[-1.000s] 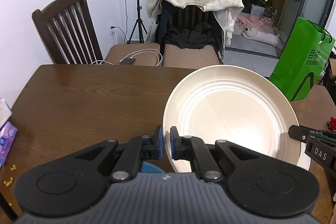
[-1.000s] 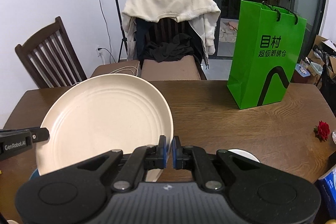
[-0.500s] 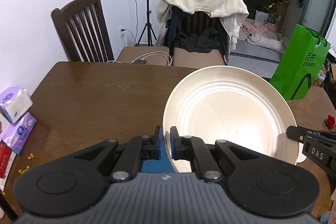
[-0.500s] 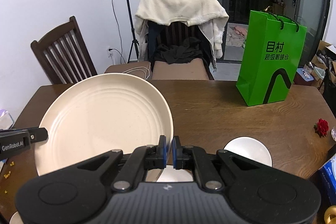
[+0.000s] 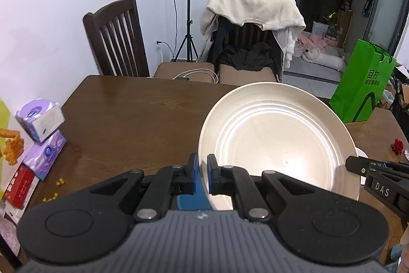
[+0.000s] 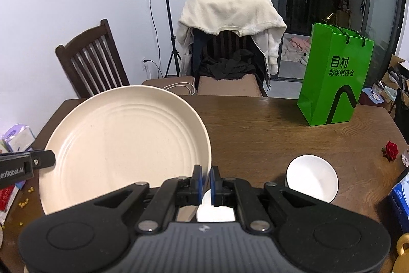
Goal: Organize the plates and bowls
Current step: 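Lift the cream plate with both tools and carry it toward the plate stack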
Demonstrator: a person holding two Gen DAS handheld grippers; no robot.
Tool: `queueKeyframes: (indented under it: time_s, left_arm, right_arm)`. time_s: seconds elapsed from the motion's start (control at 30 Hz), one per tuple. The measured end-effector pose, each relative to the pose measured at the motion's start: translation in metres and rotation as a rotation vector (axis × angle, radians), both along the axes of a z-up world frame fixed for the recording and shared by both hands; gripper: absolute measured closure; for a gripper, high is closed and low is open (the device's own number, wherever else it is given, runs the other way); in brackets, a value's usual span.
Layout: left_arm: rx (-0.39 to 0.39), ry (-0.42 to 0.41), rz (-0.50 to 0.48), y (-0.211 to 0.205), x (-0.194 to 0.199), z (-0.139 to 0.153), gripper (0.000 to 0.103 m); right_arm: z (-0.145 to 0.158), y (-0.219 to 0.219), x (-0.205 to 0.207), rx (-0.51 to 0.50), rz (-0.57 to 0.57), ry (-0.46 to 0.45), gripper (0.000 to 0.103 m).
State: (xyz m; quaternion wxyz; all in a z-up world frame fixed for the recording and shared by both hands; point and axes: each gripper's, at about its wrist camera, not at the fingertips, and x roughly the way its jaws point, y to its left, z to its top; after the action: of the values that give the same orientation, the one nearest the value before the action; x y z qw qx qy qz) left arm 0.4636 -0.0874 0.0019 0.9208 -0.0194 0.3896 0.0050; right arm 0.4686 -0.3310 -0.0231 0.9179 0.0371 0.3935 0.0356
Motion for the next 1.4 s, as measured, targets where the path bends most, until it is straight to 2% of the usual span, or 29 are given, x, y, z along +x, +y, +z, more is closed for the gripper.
queueKeyframes:
  time_s: [0.6, 1.4]
  left_arm:
    - [-0.013, -0.020, 0.018, 0.057, -0.064, 0.011, 0.095]
    - [-0.045, -0.004, 0.073, 0.118, -0.140, -0.002, 0.095]
  right_arm:
    - [0.020, 0.060, -0.063, -0.006, 0.021, -0.014, 0.097]
    - [0.007, 0.120, -0.129, -0.020, 0.074, 0.018, 0.097]
